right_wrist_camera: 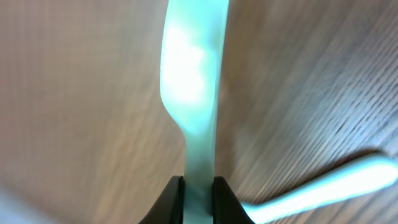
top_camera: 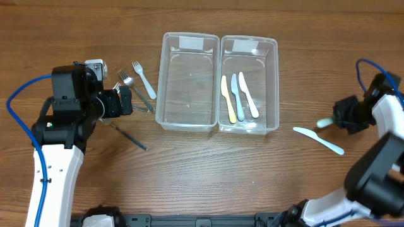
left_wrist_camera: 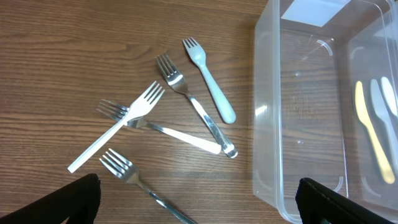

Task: Pack container
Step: 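Place light-blue knife into right container and open gripper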

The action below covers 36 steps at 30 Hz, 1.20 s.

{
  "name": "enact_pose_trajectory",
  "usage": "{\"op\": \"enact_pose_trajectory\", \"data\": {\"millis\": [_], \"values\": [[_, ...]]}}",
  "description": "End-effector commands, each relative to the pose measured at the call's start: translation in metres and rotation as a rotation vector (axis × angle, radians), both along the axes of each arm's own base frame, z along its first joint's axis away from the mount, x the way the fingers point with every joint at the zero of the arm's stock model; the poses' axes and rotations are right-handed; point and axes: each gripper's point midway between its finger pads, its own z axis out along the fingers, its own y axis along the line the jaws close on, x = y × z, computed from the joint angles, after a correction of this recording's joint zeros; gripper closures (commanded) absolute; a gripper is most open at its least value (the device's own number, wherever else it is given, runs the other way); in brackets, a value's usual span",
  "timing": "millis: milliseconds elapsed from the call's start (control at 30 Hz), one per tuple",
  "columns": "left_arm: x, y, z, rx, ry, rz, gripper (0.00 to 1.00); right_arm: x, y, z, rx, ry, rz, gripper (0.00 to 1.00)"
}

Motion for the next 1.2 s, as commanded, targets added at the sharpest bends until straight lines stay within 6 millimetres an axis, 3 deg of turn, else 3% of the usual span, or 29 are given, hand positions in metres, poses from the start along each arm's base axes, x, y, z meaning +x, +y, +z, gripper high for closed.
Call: {"op": "enact_pose_trajectory", "data": {"millis": [0, 133, 233, 300, 333, 400, 633, 733, 767, 800, 833, 967, 1033, 1167], "values": [[0.005, 0.002, 0.008, 0.016, -0.019, -0.008, 0.0, 0.035, 0.03, 0.109, -0.123, -0.296, 0.147, 0.96], [0.005, 0.002, 0.008, 0.016, -0.019, -0.008, 0.0, 0.04, 0.085, 0.17, -0.184, -0.473, 0.298, 0.96], [0.005, 0.002, 0.008, 0.016, -0.019, -0.008, 0.0, 0.043, 0.129, 0.189, -0.211, -0.54, 0.464, 0.96], [0.005, 0.002, 0.008, 0.016, -0.019, -0.008, 0.0, 0.045, 0.16, 0.186, -0.216, -0.544, 0.594, 0.96], [0.005, 0.002, 0.008, 0.016, -0.019, -0.008, 0.0, 0.047, 0.186, 0.173, -0.219, -0.516, 0.72, 0.96], [0.005, 0.002, 0.008, 0.016, -0.019, -0.008, 0.0, 0.049, 0.205, 0.152, -0.223, -0.452, 0.794, 0.96], [0.005, 0.002, 0.008, 0.016, -0.019, -0.008, 0.0, 0.076, 0.244, 0.051, -0.199, -0.246, 0.968, 0.96], [0.005, 0.002, 0.008, 0.016, -0.019, -0.008, 0.0, 0.079, 0.25, 0.024, -0.18, -0.195, 0.99, 0.96], [0.005, 0.002, 0.008, 0.016, -0.019, -0.008, 0.0, 0.079, 0.251, 0.02, -0.177, -0.189, 0.992, 0.93], [0.005, 0.002, 0.008, 0.016, -0.019, -0.008, 0.0, 0.078, 0.252, 0.02, -0.175, -0.189, 0.994, 0.76], [0.005, 0.002, 0.008, 0.016, -0.02, -0.008, 0.0, 0.078, 0.252, 0.024, -0.175, -0.196, 0.994, 0.59], [0.005, 0.002, 0.008, 0.016, -0.019, -0.008, 0.0, 0.075, 0.252, 0.062, -0.207, -0.249, 1.04, 0.37], [0.005, 0.002, 0.008, 0.016, -0.019, -0.008, 0.0, 0.071, 0.251, 0.091, -0.223, -0.289, 1.038, 0.27], [0.005, 0.002, 0.008, 0.016, -0.019, -0.008, 0.0, 0.062, 0.234, 0.157, -0.27, -0.397, 0.928, 0.21]]}}
